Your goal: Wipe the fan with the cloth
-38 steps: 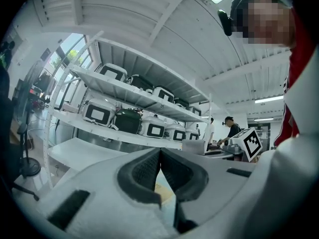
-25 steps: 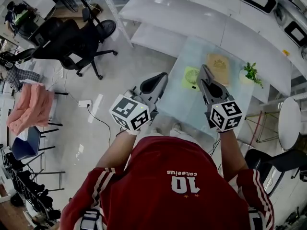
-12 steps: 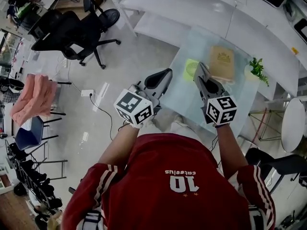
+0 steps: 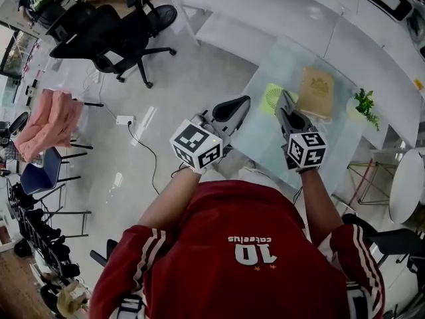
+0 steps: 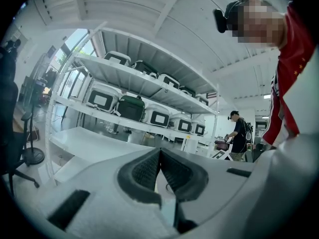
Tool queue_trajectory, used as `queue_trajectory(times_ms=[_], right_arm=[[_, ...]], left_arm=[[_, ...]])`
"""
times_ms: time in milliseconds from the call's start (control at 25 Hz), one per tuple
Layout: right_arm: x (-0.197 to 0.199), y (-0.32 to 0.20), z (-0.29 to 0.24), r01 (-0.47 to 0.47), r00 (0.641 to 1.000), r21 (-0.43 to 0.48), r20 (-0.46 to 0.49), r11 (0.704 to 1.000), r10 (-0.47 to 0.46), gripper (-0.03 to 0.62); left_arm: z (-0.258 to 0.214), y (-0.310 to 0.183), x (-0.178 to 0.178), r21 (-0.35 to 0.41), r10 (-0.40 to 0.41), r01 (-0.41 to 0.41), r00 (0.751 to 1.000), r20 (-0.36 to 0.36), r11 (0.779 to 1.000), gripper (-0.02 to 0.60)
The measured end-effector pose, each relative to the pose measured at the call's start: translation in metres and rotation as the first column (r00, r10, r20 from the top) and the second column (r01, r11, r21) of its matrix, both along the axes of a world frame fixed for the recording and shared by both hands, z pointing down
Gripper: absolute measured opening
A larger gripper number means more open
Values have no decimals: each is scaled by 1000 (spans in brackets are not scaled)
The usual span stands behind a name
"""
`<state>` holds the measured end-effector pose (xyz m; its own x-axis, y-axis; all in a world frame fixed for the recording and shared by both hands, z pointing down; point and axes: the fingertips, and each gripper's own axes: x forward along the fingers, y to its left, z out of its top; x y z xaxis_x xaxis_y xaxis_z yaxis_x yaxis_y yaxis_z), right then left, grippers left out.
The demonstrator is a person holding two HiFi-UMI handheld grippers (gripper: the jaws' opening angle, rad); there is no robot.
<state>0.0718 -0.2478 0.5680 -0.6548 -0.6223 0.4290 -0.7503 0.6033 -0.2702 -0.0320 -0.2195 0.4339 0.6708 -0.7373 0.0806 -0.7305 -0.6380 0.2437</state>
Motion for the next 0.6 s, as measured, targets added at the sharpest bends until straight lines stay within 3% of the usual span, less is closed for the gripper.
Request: queue_trajectory(times_ms=[320, 600], right_arm=[[-7, -9, 34, 23, 1000, -36, -19, 999, -24, 26], [-22, -22, 56, 55, 998, -73, -20, 996, -57, 25]], left_arm=[[21, -9, -6, -35, -51, 53, 997, 49, 998, 4], [29, -9, -11, -54, -96, 98, 995, 39, 994, 5]])
